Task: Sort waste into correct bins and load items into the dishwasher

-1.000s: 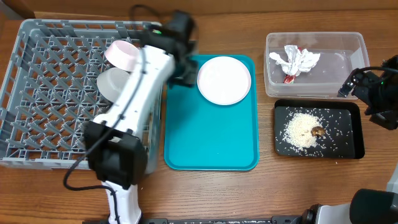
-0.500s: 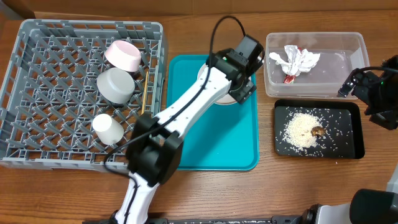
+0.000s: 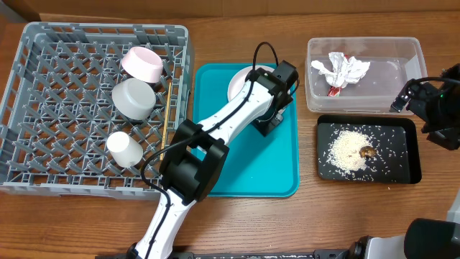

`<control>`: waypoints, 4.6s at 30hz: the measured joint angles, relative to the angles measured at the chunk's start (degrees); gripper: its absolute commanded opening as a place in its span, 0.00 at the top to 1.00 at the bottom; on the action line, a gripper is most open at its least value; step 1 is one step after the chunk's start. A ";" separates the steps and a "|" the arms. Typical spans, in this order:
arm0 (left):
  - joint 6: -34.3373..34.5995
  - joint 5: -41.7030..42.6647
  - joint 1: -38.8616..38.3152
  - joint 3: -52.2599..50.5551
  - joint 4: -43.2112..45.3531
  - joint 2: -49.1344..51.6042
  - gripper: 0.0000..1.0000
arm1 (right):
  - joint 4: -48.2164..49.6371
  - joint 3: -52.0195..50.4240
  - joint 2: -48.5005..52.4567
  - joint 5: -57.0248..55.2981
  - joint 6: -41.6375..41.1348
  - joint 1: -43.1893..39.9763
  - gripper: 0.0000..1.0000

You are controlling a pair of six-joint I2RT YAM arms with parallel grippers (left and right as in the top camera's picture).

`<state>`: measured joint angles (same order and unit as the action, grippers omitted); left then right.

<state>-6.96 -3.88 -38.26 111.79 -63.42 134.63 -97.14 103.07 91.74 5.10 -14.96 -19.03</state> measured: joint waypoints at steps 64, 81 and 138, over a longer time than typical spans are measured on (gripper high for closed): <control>1.57 52.81 36.17 6.10 -13.38 -25.55 0.96 | 0.00 0.00 0.00 0.02 -0.02 0.00 0.00; -1.88 54.49 41.35 4.13 -14.64 -25.55 0.96 | 0.00 0.00 0.00 0.02 0.00 0.00 0.00; 12.83 4.61 40.19 -7.23 -27.93 -38.97 0.00 | 19.02 0.00 1.18 2.10 5.84 21.31 0.00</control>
<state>5.87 0.73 1.93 104.55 -91.35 95.66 -78.13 103.07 92.92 7.20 -9.13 2.28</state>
